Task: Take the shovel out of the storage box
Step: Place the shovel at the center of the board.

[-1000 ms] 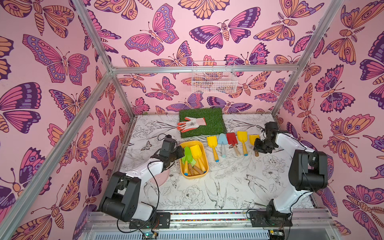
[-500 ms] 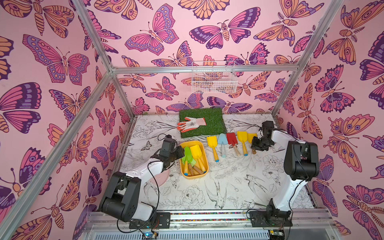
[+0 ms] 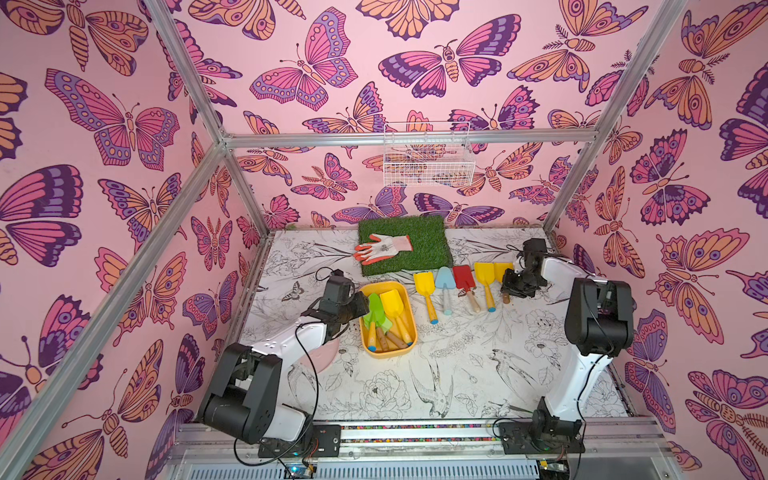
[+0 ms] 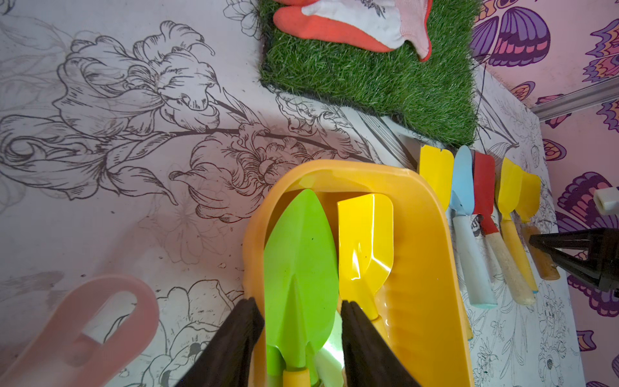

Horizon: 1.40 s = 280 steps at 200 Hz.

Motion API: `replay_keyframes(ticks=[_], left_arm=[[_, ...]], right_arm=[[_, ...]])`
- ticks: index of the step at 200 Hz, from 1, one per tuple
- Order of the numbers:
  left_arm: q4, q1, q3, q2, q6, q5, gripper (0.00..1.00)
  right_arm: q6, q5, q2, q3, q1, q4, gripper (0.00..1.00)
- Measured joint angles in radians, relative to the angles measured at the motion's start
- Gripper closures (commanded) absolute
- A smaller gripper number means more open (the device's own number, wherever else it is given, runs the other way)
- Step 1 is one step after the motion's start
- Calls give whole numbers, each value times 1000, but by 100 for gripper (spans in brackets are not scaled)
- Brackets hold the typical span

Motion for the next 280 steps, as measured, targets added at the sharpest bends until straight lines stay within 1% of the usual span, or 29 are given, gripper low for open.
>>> replay_keyframes(ticks=[13,25,51,91,123,156,191,218,240,280], left_arm=[[0,0,0,0,0,0,52],[0,0,0,0,0,0,52],[0,0,0,0,0,0,52],[0,0,0,0,0,0,52],[0,0,0,0,0,0,52],[0,0,0,0,0,0,52],[0,0,0,0,0,0,52],[0,0,0,0,0,0,52],[0,0,0,0,0,0,52],[0,0,0,0,0,0,52]], right_arm=[[2,1,-1,0,0,-3,58],[5,3,-11,-10,0,3,55],[14,21,-97,-73,0,13,52],[51,54,-331,-183,13,36,52],[74,58,-462,-256,58,48,52],[82,53,-530,-309,108,32,52],[82,32,-580,-330,156,-11,52],[66,25,-602,-330,239,-56,52],[47,32,-602,-330,350,-99,53],[51,40,-572,-306,537,-140,53]])
